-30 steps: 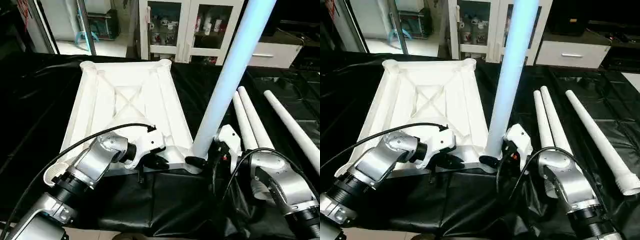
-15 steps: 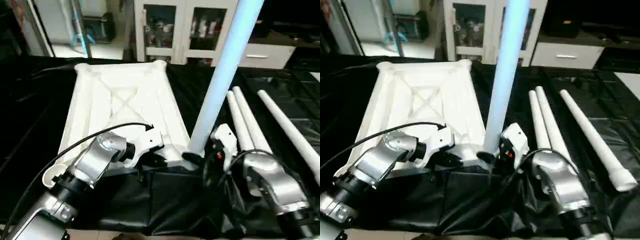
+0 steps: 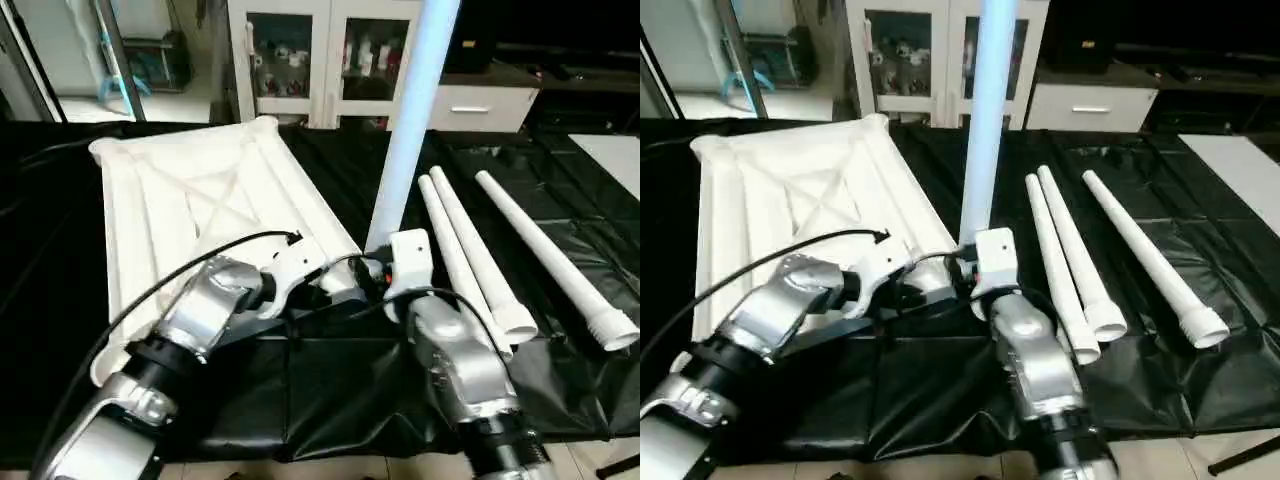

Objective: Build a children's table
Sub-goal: Rotate leg to tighten

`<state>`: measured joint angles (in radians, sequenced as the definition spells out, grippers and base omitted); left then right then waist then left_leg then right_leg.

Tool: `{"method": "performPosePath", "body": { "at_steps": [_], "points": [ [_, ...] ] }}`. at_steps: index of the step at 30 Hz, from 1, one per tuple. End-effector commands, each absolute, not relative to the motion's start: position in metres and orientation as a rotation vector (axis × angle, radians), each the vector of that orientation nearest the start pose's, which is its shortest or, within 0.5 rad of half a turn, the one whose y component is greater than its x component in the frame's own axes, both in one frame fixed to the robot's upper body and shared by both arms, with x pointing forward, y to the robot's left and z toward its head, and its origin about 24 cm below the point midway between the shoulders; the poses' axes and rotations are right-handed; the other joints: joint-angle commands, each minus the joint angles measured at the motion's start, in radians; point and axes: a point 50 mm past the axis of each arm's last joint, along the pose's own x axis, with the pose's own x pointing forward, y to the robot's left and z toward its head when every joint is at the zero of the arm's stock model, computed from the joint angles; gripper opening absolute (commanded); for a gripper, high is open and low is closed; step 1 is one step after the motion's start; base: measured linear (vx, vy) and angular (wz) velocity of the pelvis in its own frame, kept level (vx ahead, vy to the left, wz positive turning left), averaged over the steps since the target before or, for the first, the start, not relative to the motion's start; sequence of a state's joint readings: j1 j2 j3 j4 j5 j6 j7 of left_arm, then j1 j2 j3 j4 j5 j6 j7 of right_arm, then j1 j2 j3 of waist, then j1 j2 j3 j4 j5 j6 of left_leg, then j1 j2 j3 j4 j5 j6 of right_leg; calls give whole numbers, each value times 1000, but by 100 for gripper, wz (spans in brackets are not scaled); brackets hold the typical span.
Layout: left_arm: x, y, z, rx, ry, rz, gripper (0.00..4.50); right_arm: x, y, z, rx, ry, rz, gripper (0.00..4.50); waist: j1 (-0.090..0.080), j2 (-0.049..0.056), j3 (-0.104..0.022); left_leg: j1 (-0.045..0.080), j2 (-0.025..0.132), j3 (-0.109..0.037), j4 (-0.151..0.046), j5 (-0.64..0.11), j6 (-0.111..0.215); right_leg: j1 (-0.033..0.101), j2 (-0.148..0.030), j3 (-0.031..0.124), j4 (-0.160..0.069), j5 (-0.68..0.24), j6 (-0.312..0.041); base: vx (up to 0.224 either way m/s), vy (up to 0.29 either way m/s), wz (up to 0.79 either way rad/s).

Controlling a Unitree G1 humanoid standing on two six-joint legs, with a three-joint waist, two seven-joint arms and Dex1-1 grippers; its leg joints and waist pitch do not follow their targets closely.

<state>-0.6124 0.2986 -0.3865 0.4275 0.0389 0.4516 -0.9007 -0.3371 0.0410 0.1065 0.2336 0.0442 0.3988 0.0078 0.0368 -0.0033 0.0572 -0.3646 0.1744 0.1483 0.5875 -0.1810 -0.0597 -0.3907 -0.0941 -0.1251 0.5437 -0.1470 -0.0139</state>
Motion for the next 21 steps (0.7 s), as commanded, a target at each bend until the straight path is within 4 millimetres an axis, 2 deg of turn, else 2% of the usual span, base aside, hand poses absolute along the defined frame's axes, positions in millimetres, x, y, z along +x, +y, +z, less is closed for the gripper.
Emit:
{"method": "performPosePath", "body": {
  "at_steps": [1, 2, 6, 7, 10, 11, 12, 13, 14, 15, 16, 17, 18, 19, 20, 21],
  "points": [
    [324, 92, 66, 426, 494, -1124, 0, 307, -111, 24, -88, 389, 71, 264, -5, 12, -50, 31, 49, -35, -94, -594, -60, 26, -74, 31, -91, -609, -35, 0, 0, 0],
    [324, 92, 65, 425, 495, -1125, 0, 308, -108, 24, -59, 387, 96, 264, -6, 17, -49, 33, 49, -35, -94, -601, -61, 25, -75, 32, -91, -605, -34, 0, 0, 0],
    [322, 93, 63, 427, 503, -1133, 0, 311, -104, 40, -32, 285, 167, 264, -7, 19, -49, 31, 48, -34, -94, -599, -58, 24, -77, 36, -91, -594, -37, 0, 0, 0],
    [322, 93, 63, 429, 504, -1136, 0, 311, -104, 42, -27, 269, 171, 320, -6, 16, -49, 30, 47, -32, -93, -583, -54, 24, -78, 38, -92, -594, -39, 0, 0, 0],
    [320, 94, 62, 431, 509, -1149, 0, 309, -108, 51, -1, 231, 210, 340, 1, 17, -52, 27, 49, -27, -93, -528, -45, 25, -79, 47, -86, -551, -57, 0, 0, 0],
    [319, 94, 62, 431, 510, -1151, 0, 308, -108, 52, 2, 229, 217, 352, 4, 16, -53, 28, 50, -26, -93, -518, -43, 25, -78, 49, -84, -536, -62, 0, 0, 0],
    [318, 95, 61, 431, 513, -1164, 0, 306, -112, 55, 31, 235, 239, 352, 10, 16, -55, 26, 52, -21, -95, -480, -38, 26, -76, 57, -75, -470, -87, 0, 0, 0],
    [317, 95, 61, 432, 514, -1166, 0, 305, -114, 55, 46, 241, 250, 367, 14, 16, -57, 19, 54, -20, -97, -451, -37, 31, -73, 61, -63, -425, -101, 0, 0, 0],
    [316, 95, 60, 434, 516, -1176, 0, 303, -118, 56, 38, 248, 297, 367, 17, 21, -59, 20, 54, -18, -97, -439, -37, 30, -74, 63, -61, -403, -109, 0, 0, 0],
    [316, 95, 60, 434, 516, -1176, 0, 303, -118, 56, 38, 248, 297, 379, 19, 19, -61, 21, 55, -16, -96, -426, -35, 31, -72, 64, -59, -379, -115, 0, 0, 0],
    [315, 96, 59, 435, 519, -1190, 0, 299, -124, 58, 20, 258, 374, 389, 26, 19, -62, 22, 56, -12, -95, -400, -33, 32, -71, 67, -52, -338, -129, 0, 0, 0],
    [313, 96, 60, 440, 522, -1222, 0, 295, -135, 63, -10, 261, 480, 389, 32, 15, -62, 25, 57, -6, -92, -383, -26, 31, -69, 71, -50, -314, -135, 0, 0, 0],
    [313, 96, 60, 440, 522, -1223, 0, 295, -136, 63, -11, 261, 482, 389, 37, 15, -62, 29, 55, -2, -91, -381, -22, 29, -67, 73, -49, -311, -139, 0, 0, 0],
    [313, 96, 60, 441, 524, -1230, 0, 294, -139, 64, -15, 262, 506, 389, 41, 4, -61, 24, 51, 6, -85, -349, -7, 28, -67, 82, -45, -306, -143, 0, 0, 0],
    [313, 96, 60, 443, 525, -1233, 0, 293, -142, 65, -28, 264, 556, 389, 50, 9, -63, 27, 51, 12, -81, -326, 2, 23, -71, 88, -44, -323, -155, 0, 0, 0],
    [312, 97, 60, 445, 528, -1243, 0, 290, -146, 67, -60, 260, 622, 389, 51, 7, -64, 25, 50, 14, -79, -317, 6, 22, -69, 89, -43, -329, -158, 0, 0, 0]
  ]
}}
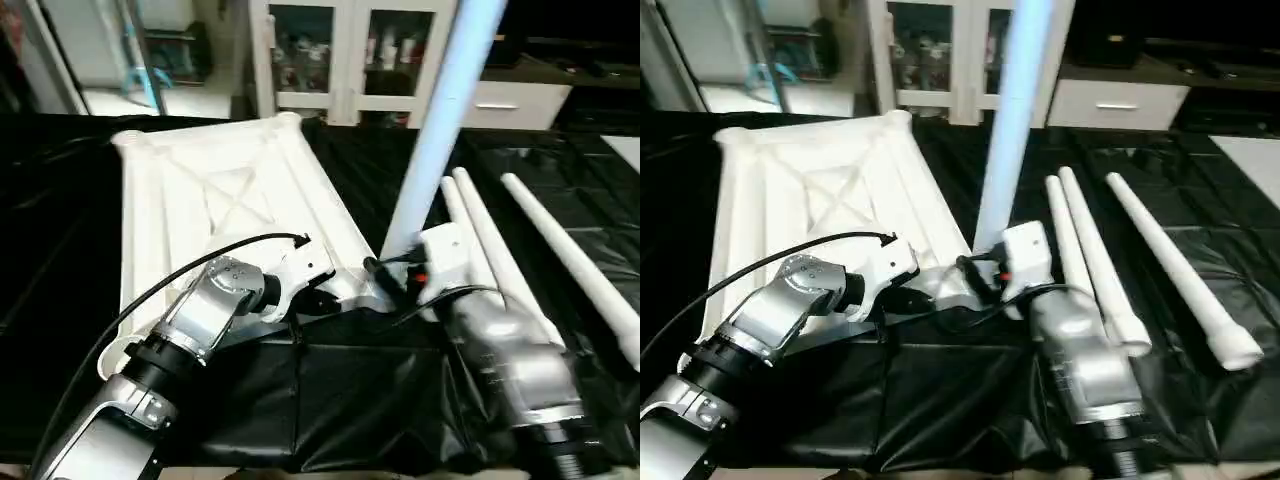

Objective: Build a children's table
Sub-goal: Rotate leg to tighten

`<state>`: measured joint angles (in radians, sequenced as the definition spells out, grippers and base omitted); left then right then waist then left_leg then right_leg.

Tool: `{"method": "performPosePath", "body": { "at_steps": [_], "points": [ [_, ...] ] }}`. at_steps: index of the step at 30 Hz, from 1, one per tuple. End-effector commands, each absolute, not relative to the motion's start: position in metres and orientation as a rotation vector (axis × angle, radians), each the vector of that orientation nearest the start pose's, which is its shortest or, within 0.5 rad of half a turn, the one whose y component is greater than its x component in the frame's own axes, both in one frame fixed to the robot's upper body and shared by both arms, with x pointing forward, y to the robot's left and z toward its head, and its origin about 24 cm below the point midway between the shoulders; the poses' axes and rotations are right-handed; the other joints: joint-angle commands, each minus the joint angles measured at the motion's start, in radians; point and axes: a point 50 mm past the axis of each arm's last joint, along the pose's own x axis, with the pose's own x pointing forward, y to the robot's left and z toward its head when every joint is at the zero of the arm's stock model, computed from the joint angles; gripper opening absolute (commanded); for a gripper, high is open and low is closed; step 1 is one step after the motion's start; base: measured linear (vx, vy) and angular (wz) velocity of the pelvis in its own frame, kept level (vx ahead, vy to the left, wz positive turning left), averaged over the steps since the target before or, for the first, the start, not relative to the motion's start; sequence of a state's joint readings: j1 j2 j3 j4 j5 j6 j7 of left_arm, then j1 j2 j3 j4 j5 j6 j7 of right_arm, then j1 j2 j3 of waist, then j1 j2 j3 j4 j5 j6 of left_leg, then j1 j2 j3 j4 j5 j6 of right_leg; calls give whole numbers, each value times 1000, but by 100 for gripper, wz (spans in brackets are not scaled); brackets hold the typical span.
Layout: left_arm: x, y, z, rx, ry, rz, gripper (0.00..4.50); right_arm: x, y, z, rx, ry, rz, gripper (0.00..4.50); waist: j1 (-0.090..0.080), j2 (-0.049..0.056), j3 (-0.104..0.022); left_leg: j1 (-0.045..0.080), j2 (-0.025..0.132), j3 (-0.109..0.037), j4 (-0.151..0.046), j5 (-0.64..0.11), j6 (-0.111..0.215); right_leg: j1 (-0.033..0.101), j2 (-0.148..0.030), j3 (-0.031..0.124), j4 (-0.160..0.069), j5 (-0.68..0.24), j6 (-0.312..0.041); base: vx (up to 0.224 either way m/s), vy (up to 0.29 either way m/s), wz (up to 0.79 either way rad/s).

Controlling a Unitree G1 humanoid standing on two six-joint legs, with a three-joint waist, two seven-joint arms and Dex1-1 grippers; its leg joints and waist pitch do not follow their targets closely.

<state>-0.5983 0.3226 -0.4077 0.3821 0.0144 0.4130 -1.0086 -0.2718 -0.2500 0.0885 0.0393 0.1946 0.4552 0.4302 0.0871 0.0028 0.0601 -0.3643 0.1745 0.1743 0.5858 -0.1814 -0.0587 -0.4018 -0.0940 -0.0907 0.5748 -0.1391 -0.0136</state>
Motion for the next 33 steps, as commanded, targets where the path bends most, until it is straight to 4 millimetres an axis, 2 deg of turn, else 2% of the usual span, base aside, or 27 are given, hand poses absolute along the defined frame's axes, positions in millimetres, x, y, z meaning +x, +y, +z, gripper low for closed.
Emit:
{"method": "performPosePath", "body": {
  "at_steps": [1, 2, 3, 5, 7, 8, 14, 15, 21, 22, 23, 25, 28, 31, 33],
  "points": [
    [311, 97, 59, 443, 532, -1253, 0, 287, -149, 67, -81, 268, 671, 389, 4, -1, -69, 13, 52, -15, -76, -296, 11, 46, -70, 55, -67, -337, -157, 0, 0, 0],
    [308, 97, 59, 442, 538, -1275, 0, 282, -155, 67, -113, 279, 767, 389, 12, 0, -72, 19, 53, -11, -73, -273, 19, 41, -68, 56, -66, -316, -160, 0, 0, 0],
    [306, 97, 58, 442, 543, -1291, 0, 279, -159, 66, -118, 301, 824, 389, 13, -1, -73, 17, 54, -12, -72, -263, 23, 43, -68, 55, -62, -301, -166, 0, 0, 0],
    [305, 97, 58, 443, 547, -1304, 0, 276, -162, 64, -121, 327, 874, 389, 16, -5, -72, 7, 53, -12, -71, -224, 42, 52, -68, 53, -59, -281, -176, 0, 0, 0],
    [304, 98, 57, 443, 552, -1312, 0, 274, -167, 61, -142, 356, 927, 389, 17, 0, -72, 8, 55, -14, -71, -222, 43, 50, -67, 50, -60, -295, -181, 0, 0, 0],
    [303, 99, 57, 447, 558, -1315, 0, 274, -170, 59, -146, 370, 950, 389, 16, -2, -72, 7, 56, -15, -72, -231, 41, 50, -67, 49, -61, -308, -181, 0, 0, 0],
    [300, 98, 59, 447, 565, -1331, 0, 284, -167, 63, -71, 299, 963, 389, 16, -1, -70, 11, 57, -20, -75, -293, 21, 46, -70, 46, -69, -379, -178, 0, 0, 0],
    [299, 98, 59, 446, 566, -1332, 0, 287, -167, 62, -50, 299, 969, 389, 17, 0, -70, 14, 57, -19, -75, -297, 19, 45, -69, 46, -68, -376, -178, 0, 0, 0],
    [297, 101, 59, 453, 571, -1337, 0, 292, -165, 57, -36, 306, 984, 389, 24, -1, -73, 10, 57, -17, -73, -254, 24, 49, -67, 47, -60, -320, -195, 0, 0, 0],
    [297, 102, 59, 454, 573, -1335, 0, 292, -165, 56, -44, 314, 989, 389, 25, 3, -74, 10, 57, -17, -73, -244, 26, 49, -67, 48, -57, -298, -200, 0, 0, 0],
    [297, 102, 58, 457, 578, -1334, 0, 292, -165, 54, -49, 323, 996, 389, 26, -1, -75, 10, 57, -16, -72, -238, 28, 49, -67, 47, -56, -288, -201, 0, 0, 0],
    [298, 102, 58, 459, 583, -1330, 0, 290, -164, 51, -59, 332, 1022, 364, 27, 0, -75, 8, 56, -16, -71, -234, 31, 51, -68, 47, -55, -285, -206, 0, 0, 0],
    [297, 102, 58, 453, 581, -1332, 0, 290, -166, 48, -68, 334, 1024, 353, 27, 2, -74, 10, 56, -16, -72, -246, 29, 50, -67, 46, -58, -304, -201, 0, 0, 0],
    [297, 102, 58, 460, 581, -1331, 0, 291, -166, 48, -67, 333, 1020, 318, 26, 0, -74, 10, 55, -17, -72, -260, 26, 50, -68, 46, -61, -332, -193, 0, 0, 0],
    [297, 102, 58, 459, 582, -1334, 0, 292, -167, 48, -61, 329, 1015, 313, 27, 2, -74, 11, 56, -17, -72, -258, 26, 49, -67, 46, -62, -330, -194, 0, 0, 0]
  ]
}}
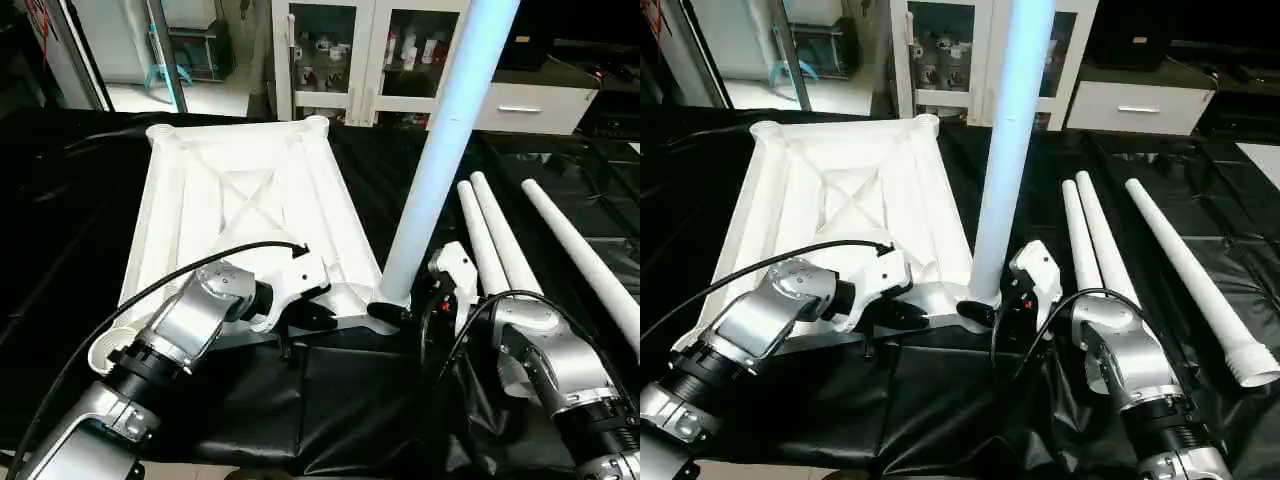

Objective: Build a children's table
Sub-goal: Rotate leg to tighten

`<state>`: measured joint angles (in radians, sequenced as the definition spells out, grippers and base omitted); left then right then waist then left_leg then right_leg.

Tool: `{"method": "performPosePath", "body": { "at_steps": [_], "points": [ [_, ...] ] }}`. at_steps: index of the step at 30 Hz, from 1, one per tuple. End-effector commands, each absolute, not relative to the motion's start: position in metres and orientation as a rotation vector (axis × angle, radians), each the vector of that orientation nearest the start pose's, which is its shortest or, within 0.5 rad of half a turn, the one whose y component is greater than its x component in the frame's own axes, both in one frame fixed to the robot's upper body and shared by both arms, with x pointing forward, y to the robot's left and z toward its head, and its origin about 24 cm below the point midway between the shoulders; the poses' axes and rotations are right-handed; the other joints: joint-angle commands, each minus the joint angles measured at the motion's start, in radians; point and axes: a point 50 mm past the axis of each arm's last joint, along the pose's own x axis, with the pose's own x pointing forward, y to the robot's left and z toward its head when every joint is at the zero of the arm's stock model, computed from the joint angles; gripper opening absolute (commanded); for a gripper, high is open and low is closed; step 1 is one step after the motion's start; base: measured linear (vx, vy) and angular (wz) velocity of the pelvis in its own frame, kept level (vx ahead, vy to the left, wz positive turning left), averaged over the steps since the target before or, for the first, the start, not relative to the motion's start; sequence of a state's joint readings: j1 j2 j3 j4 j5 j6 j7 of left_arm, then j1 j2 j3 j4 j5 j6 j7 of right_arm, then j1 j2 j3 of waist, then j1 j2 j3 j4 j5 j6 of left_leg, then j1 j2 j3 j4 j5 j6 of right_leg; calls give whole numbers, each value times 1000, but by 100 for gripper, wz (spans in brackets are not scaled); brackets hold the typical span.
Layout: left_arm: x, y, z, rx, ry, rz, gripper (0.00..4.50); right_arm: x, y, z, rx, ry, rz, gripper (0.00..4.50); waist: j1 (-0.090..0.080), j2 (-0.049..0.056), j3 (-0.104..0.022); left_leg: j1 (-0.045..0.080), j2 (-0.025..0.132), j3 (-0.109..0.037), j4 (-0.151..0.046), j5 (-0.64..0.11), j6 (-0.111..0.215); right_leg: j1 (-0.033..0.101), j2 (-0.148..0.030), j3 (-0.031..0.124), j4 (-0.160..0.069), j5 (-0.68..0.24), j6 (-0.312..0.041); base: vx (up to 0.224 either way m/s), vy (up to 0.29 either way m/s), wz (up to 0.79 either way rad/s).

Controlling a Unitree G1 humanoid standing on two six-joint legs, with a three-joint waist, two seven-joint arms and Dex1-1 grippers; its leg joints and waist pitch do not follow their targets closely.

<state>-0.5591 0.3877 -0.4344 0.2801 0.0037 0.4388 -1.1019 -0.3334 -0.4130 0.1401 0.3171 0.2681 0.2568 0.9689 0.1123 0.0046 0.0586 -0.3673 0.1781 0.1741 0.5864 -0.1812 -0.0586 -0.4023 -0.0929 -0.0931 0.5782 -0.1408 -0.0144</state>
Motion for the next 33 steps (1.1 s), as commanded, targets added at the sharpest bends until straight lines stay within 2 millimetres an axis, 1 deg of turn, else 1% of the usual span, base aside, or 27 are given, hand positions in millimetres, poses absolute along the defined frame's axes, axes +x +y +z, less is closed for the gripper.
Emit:
{"method": "performPosePath", "body": {
  "at_steps": [1, 2, 6, 8, 10, 11, 13, 14, 15, 17, 18, 19, 20, 21, 22, 23, 24, 25, 26, 27, 28, 29, 30, 31, 32, 33],
  "points": [
    [297, 102, 58, 457, 582, -1336, 0, 292, -166, 49, -55, 321, 1013, 298, 1, 2, -72, 13, 53, -17, -74, -260, 25, 50, -67, 48, -64, -324, -193, 0, 0, 0],
    [298, 102, 58, 456, 582, -1335, 0, 292, -166, 49, -47, 316, 1013, 290, 1, 2, -73, 14, 53, -18, -73, -259, 25, 50, -67, 48, -63, -317, -194, 0, 0, 0],
    [298, 103, 58, 460, 584, -1334, 0, 289, -164, 49, -28, 302, 1034, 282, 1, -2, -73, 13, 52, -17, -73, -254, 29, 51, -68, 48, -63, -314, -197, 0, 0, 0],
    [298, 104, 58, 458, 586, -1332, 0, 287, -163, 48, -15, 301, 1045, 281, 2, 2, -73, 13, 53, -17, -72, -251, 29, 51, -68, 48, -63, -314, -197, 0, 0, 0],
    [298, 104, 57, 458, 587, -1332, 0, 287, -163, 47, -12, 301, 1047, 280, 2, 1, -73, 13, 53, -17, -73, -251, 30, 50, -67, 48, -62, -309, -199, 0, 0, 0],
    [297, 104, 57, 457, 589, -1333, 0, 286, -162, 46, -8, 302, 1052, 280, 2, 4, -73, 13, 53, -18, -73, -253, 28, 50, -67, 48, -62, -308, -200, 0, 0, 0],
    [297, 103, 57, 457, 591, -1338, 0, 285, -162, 46, 0, 302, 1055, 280, 1, 3, -74, 13, 53, -18, -73, -257, 27, 51, -66, 48, -62, -302, -200, 0, 0, 0],
    [297, 103, 57, 459, 590, -1337, 0, 285, -162, 46, 0, 299, 1051, 280, 1, 6, -74, 14, 53, -18, -73, -260, 26, 50, -66, 48, -62, -300, -203, 0, 0, 0],
    [297, 103, 57, 459, 590, -1337, 0, 285, -162, 46, 0, 299, 1051, 280, 1, 5, -73, 13, 53, -17, -73, -262, 26, 51, -66, 48, -62, -301, -203, 0, 0, 0],
    [298, 102, 58, 456, 583, -1328, 0, 288, -162, 45, -3, 287, 996, 280, 1, 5, -74, 14, 53, -18, -73, -261, 24, 50, -67, 48, -62, -302, -203, 0, 0, 0],
    [299, 101, 58, 453, 578, -1323, 0, 290, -162, 44, -6, 281, 964, 280, 0, 6, -73, 14, 53, -18, -74, -268, 20, 49, -67, 48, -64, -314, -200, 0, 0, 0],
    [299, 101, 58, 453, 578, -1323, 0, 290, -162, 44, -6, 281, 964, 280, 0, 6, -73, 14, 53, -18, -74, -268, 20, 49, -67, 48, -64, -314, -200, 0, 0, 0],
    [302, 98, 59, 438, 565, -1302, 0, 298, -163, 38, 10, 281, 788, 280, -4, 3, -70, 11, 52, -19, -76, -281, 13, 50, -68, 47, -66, -341, -192, 0, 0, 0],
    [303, 96, 60, 436, 559, -1290, 0, 301, -163, 35, 29, 282, 698, 280, -5, 4, -70, 11, 50, -19, -76, -284, 8, 49, -68, 46, -68, -354, -187, 0, 0, 0],
    [303, 96, 60, 436, 559, -1290, 0, 301, -163, 35, 29, 282, 698, 280, -13, 5, -70, 11, 49, -22, -78, -298, -5, 49, -69, 44, -71, -386, -177, 0, 0, 0],
    [305, 95, 60, 432, 556, -1279, 0, 303, -162, 32, 58, 283, 613, 279, -16, 5, -70, 11, 49, -24, -79, -308, -10, 51, -69, 42, -72, -402, -168, 0, 0, 0],
    [307, 94, 60, 432, 553, -1264, 0, 305, -160, 29, 84, 286, 514, 279, -20, 3, -68, 13, 48, -24, -79, -325, -13, 46, -69, 42, -77, -433, -154, 0, 0, 0],
    [308, 93, 60, 432, 550, -1255, 0, 306, -158, 27, 99, 290, 450, 279, -26, 5, -65, 13, 46, -25, -81, -340, -20, 44, -70, 41, -83, -471, -139, 0, 0, 0],
    [309, 92, 60, 431, 549, -1248, 0, 306, -155, 24, 114, 294, 384, 279, -29, 6, -66, 12, 46, -27, -81, -345, -25, 45, -71, 39, -85, -489, -130, 0, 0, 0],
    [309, 92, 60, 431, 549, -1244, 0, 307, -153, 23, 121, 297, 346, 279, -32, 7, -65, 13, 45, -31, -83, -362, -32, 44, -72, 36, -88, -523, -112, 0, 0, 0],
    [310, 91, 60, 429, 547, -1240, 0, 307, -150, 22, 117, 296, 317, 278, -35, 7, -65, 16, 45, -32, -82, -380, -32, 41, -71, 35, -93, -538, -100, 0, 0, 0],
    [311, 89, 60, 427, 543, -1228, 0, 307, -145, 20, 100, 299, 263, 278, -35, 9, -64, 20, 46, -31, -83, -387, -33, 35, -70, 37, -94, -532, -100, 0, 0, 0],
    [313, 88, 61, 426, 537, -1215, 0, 308, -141, 18, 76, 303, 208, 278, -36, 9, -64, 19, 45, -31, -83, -390, -35, 34, -70, 37, -94, -529, -102, 0, 0, 0],
    [314, 87, 61, 428, 531, -1202, 0, 309, -139, 17, 45, 308, 147, 278, -40, 12, -63, 17, 45, -32, -85, -396, -43, 32, -68, 38, -93, -524, -103, 0, 0, 0],
    [316, 86, 61, 430, 525, -1191, 0, 309, -137, 16, 16, 312, 93, 278, -42, 12, -63, 20, 43, -32, -85, -405, -46, 30, -67, 36, -95, -529, -101, 0, 0, 0],
    [316, 85, 61, 426, 523, -1188, 0, 309, -136, 13, -34, 333, 19, 278, -45, 9, -62, 23, 43, -33, -86, -418, -52, 29, -66, 37, -94, -525, -99, 0, 0, 0]
  ]
}}
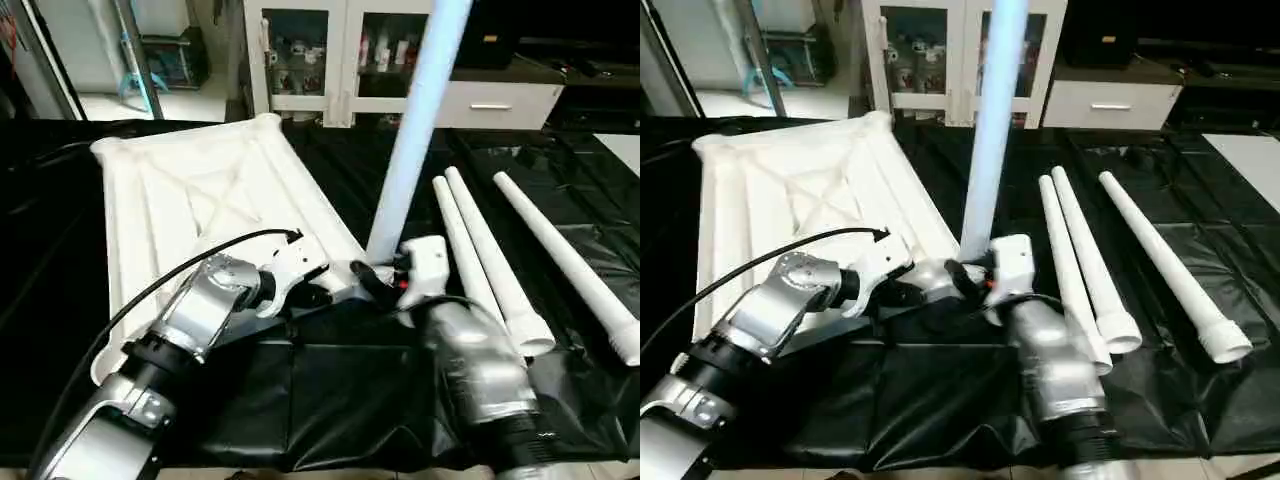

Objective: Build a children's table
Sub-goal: Rotate leg to tighten

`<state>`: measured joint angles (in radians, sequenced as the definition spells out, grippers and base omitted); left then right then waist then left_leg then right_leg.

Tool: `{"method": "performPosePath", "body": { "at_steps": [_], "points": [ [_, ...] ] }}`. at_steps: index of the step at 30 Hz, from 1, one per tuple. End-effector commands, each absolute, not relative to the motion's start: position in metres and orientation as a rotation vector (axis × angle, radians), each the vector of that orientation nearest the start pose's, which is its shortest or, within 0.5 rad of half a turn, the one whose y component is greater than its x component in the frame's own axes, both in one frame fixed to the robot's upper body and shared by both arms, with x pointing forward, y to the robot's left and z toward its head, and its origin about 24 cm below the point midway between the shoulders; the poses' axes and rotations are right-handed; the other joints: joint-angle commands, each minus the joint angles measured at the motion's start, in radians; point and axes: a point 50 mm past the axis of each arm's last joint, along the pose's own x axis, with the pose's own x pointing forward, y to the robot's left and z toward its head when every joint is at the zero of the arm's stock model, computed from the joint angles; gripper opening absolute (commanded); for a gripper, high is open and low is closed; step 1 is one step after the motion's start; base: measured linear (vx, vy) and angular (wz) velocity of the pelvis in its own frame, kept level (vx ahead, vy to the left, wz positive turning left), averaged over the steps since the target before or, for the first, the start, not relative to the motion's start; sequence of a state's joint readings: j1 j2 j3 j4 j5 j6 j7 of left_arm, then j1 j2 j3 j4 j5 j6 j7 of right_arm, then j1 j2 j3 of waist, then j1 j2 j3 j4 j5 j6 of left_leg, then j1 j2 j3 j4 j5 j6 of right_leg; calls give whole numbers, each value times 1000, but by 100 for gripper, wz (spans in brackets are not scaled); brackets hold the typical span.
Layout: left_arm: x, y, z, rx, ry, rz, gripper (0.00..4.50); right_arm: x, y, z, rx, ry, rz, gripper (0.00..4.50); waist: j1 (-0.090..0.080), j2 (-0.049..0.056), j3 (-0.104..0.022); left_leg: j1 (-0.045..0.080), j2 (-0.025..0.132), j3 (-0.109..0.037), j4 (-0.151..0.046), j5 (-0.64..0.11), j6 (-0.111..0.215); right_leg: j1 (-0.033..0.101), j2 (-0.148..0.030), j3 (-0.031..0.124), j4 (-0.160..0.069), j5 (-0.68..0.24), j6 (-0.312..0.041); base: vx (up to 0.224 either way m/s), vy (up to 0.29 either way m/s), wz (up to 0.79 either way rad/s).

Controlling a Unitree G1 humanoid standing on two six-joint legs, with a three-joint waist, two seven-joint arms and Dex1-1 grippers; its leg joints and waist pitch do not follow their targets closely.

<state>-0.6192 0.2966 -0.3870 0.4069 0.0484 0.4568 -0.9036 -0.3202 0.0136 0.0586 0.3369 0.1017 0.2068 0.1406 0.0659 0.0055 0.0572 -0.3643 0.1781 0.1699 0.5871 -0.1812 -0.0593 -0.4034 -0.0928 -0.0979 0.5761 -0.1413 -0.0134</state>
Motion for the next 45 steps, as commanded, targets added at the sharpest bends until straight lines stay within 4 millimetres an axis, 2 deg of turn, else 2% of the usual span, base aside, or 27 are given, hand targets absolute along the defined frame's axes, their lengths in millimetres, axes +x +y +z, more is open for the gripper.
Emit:
{"method": "performPosePath", "body": {
  "at_steps": [1, 2, 4, 7, 8, 13, 15, 17, 20, 21, 22, 24, 26, 28, 30, 32, 33, 34, 37, 42, 45],
  "points": [
    [316, 85, 61, 426, 523, -1188, 0, 309, -136, 13, -34, 333, 19, 278, 2, 8, -61, 20, 43, -29, -87, -418, -51, 30, -66, 42, -92, -524, -100, 0, 0, 0],
    [318, 83, 61, 421, 519, -1177, 0, 308, -133, 11, -63, 346, -59, 277, -2, 10, -61, 16, 42, -30, -88, -422, -50, 31, -67, 43, -90, -520, -97, 0, 0, 0],
    [318, 83, 61, 416, 519, -1174, 0, 309, -130, 15, -99, 314, -93, 277, -3, 9, -62, 19, 41, -29, -88, -426, -49, 29, -67, 45, -90, -514, -93, 0, 0, 0],
    [318, 84, 61, 412, 520, -1173, 0, 309, -128, 18, -118, 294, -96, 275, -3, 9, -63, 15, 42, -26, -89, -409, -42, 31, -66, 49, -85, -470, -94, 0, 0, 0],
    [318, 84, 61, 410, 521, -1172, 0, 310, -125, 22, -115, 266, -88, 275, -2, 7, -64, 14, 41, -25, -88, -397, -38, 32, -67, 49, -83, -459, -97, 0, 0, 0],
    [318, 86, 59, 406, 525, -1172, 0, 315, -121, 31, -89, 203, -86, 275, -2, 11, -65, 12, 43, -22, -89, -374, -34, 34, -65, 52, -78, -410, -110, 0, 0, 0],
    [317, 86, 59, 407, 528, -1177, 0, 316, -122, 39, -97, 156, -76, 330, -3, 11, -64, 11, 43, -22, -89, -373, -34, 36, -64, 52, -77, -400, -113, 0, 0, 0],
    [316, 87, 59, 410, 530, -1183, 0, 314, -123, 46, -92, 127, -47, 344, -2, 13, -65, 12, 43, -21, -89, -361, -33, 37, -62, 53, -74, -373, -121, 0, 0, 0],
    [316, 87, 59, 415, 531, -1190, 0, 312, -127, 50, -73, 120, -7, 361, 6, 14, -66, 22, 44, -15, -85, -354, -30, 30, -60, 57, -74, -349, -133, 0, 0, 0],
    [316, 87, 59, 415, 531, -1192, 0, 312, -127, 51, -69, 121, 1, 371, 8, 13, -66, 21, 44, -14, -86, -348, -29, 31, -59, 58, -72, -337, -135, 0, 0, 0],
    [316, 88, 59, 417, 532, -1195, 0, 311, -128, 51, -58, 131, 29, 381, 14, 15, -67, 17, 45, -15, -87, -332, -24, 37, -59, 59, -67, -314, -138, 0, 0, 0],
    [315, 89, 59, 420, 533, -1201, 0, 310, -134, 52, -8, 152, 76, 394, 21, 10, -68, 14, 47, -15, -87, -316, -17, 42, -61, 60, -63, -291, -140, 0, 0, 0],
    [315, 90, 59, 423, 536, -1205, 0, 309, -138, 54, -10, 167, 172, 415, 23, 11, -70, 10, 48, -14, -86, -284, -13, 45, -63, 60, -59, -262, -150, 0, 0, 0],
    [314, 91, 59, 426, 540, -1212, 0, 306, -140, 55, -23, 182, 286, 415, 26, 6, -71, 10, 47, -12, -82, -266, 1, 50, -62, 60, -56, -242, -158, 0, 0, 0],
    [313, 92, 59, 428, 545, -1219, 0, 302, -141, 54, -21, 205, 419, 415, 28, 6, -71, 8, 47, -10, -80, -248, 14, 50, -64, 60, -55, -235, -169, 0, 0, 0],
    [311, 94, 57, 431, 557, -1238, 0, 297, -151, 55, -60, 227, 619, 415, 32, 3, -71, 6, 48, -10, -77, -240, 25, 54, -65, 59, -56, -254, -172, 0, 0, 0],
    [311, 95, 57, 432, 560, -1243, 0, 296, -153, 56, -67, 229, 648, 415, 34, 2, -70, 7, 49, -11, -77, -243, 27, 56, -65, 58, -57, -261, -171, 0, 0, 0],
    [310, 95, 57, 432, 561, -1246, 0, 295, -155, 56, -60, 235, 682, 415, 36, 2, -67, 8, 51, -10, -77, -256, 30, 52, -67, 59, -61, -287, -171, 0, 0, 0],
    [308, 95, 56, 431, 565, -1256, 0, 292, -162, 57, -111, 226, 786, 415, 37, -1, -67, 9, 51, -12, -77, -273, 23, 50, -69, 57, -67, -340, -167, 0, 0, 0],
    [308, 95, 56, 431, 570, -1265, 0, 294, -170, 56, -99, 232, 863, 415, 36, -2, -68, 8, 50, -13, -76, -283, 29, 51, -68, 55, -68, -352, -178, 0, 0, 0],
    [307, 95, 56, 432, 573, -1270, 0, 295, -173, 54, -110, 269, 950, 415, 35, -2, -70, 6, 51, -13, -74, -257, 39, 54, -66, 53, -62, -315, -197, 0, 0, 0]
  ]
}}
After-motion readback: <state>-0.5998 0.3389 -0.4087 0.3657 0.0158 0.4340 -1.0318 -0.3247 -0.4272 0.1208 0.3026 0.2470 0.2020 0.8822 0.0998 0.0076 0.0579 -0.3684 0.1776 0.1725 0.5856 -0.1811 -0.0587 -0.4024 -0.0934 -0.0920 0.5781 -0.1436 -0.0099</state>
